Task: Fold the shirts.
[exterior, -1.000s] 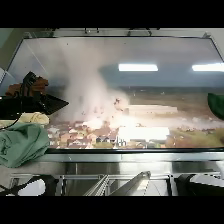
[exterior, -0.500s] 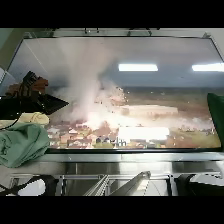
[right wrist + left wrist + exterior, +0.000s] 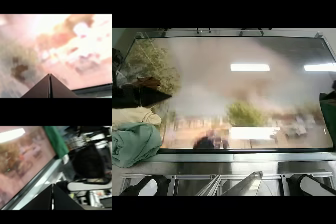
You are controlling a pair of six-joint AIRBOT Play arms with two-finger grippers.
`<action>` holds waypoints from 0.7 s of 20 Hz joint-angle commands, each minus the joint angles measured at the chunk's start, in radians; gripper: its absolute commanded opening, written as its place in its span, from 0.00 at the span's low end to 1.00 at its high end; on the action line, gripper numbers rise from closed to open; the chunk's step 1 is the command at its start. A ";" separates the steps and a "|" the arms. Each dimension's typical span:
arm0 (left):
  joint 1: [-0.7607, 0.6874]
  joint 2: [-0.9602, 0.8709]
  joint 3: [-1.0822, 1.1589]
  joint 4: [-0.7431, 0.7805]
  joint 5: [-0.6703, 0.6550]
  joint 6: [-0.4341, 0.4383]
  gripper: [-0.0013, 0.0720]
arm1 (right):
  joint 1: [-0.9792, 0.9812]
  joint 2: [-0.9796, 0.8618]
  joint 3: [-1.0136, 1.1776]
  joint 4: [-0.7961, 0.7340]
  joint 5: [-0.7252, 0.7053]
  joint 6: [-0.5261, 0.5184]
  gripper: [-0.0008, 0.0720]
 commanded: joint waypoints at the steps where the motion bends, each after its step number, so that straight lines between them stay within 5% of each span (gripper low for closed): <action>1: 0.002 0.255 -0.199 0.200 0.058 -0.084 0.04 | 0.249 0.227 -0.277 0.031 -0.111 -0.024 0.03; 4: 0.001 0.454 -0.423 0.201 0.064 -0.103 0.04 | 0.454 0.451 -0.590 0.089 -0.292 -0.023 0.03; 7: 0.002 0.568 -0.589 0.208 0.076 -0.119 0.04 | 0.626 0.553 -0.777 0.197 -0.430 -0.136 0.03; 14: 0.001 0.646 -0.656 0.207 0.099 -0.126 0.04 | 0.727 0.520 -0.805 0.230 -0.428 -0.161 0.03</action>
